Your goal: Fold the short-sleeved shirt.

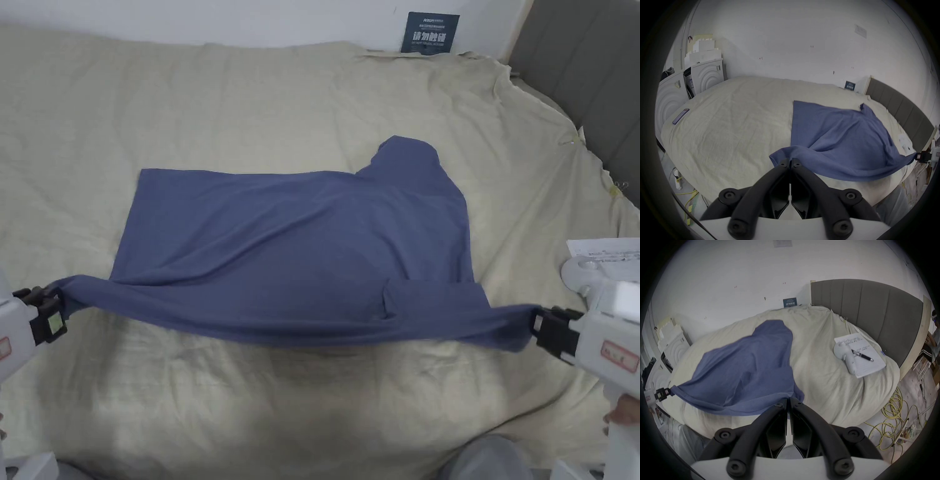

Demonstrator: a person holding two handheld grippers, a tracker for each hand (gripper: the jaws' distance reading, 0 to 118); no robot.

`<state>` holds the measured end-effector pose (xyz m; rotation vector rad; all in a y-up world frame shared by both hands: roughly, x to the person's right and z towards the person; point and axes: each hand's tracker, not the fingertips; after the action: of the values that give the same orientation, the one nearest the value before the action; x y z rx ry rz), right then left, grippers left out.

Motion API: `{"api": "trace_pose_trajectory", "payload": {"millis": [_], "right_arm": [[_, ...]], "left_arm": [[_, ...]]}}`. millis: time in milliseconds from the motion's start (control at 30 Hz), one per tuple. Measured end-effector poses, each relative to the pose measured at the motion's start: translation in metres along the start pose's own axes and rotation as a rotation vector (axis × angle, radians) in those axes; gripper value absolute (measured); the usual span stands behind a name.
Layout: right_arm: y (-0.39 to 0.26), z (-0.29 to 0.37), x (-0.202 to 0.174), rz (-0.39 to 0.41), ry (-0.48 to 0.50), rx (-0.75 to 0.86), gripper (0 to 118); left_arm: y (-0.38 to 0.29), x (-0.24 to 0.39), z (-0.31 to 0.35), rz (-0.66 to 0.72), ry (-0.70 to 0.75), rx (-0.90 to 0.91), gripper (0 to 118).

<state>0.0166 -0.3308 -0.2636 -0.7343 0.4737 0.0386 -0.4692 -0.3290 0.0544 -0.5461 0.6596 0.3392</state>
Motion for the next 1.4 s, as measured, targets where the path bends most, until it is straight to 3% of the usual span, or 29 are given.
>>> {"api": "trace_pose_trajectory", "payload": {"millis": [267, 500, 600, 933, 1267, 1300, 1333, 1367, 1400], "right_arm": [[0.068, -0.041, -0.027, 0.052, -0.039, 0.055, 2], [0.113, -0.107, -0.044, 0.122, -0.152, -0.002, 2], [0.125, -0.139, -0.047, 0.096, -0.176, -0.04, 2], [0.127, -0.224, -0.048, 0.095, -0.263, -0.184, 2], [0.117, -0.245, -0.045, 0.094, -0.271, -0.232, 3], [0.117, -0.242, -0.046, 0.089, -0.269, -0.232, 6], [0.118, -0.239, -0.045, 0.08, -0.267, -0.223, 16], [0.12, -0.236, -0.043, 0.067, -0.244, -0.216, 39], [0.123, -0.23, -0.04, 0.06, -0.232, -0.216, 81]], "left_arm": [[0.045, 0.012, -0.039, 0.035, 0.014, 0.012, 0], [0.076, 0.012, -0.092, 0.05, 0.078, -0.044, 0], [0.08, 0.015, -0.116, 0.025, 0.108, -0.079, 0], [0.082, 0.023, -0.193, -0.045, 0.18, -0.189, 0], [0.075, 0.026, -0.231, -0.144, 0.217, -0.269, 2], [0.075, 0.025, -0.23, -0.136, 0.221, -0.268, 16], [0.077, 0.025, -0.228, -0.11, 0.234, -0.261, 32], [0.08, 0.02, -0.225, -0.08, 0.229, -0.255, 55], [0.083, 0.017, -0.219, -0.038, 0.203, -0.247, 87]]}}
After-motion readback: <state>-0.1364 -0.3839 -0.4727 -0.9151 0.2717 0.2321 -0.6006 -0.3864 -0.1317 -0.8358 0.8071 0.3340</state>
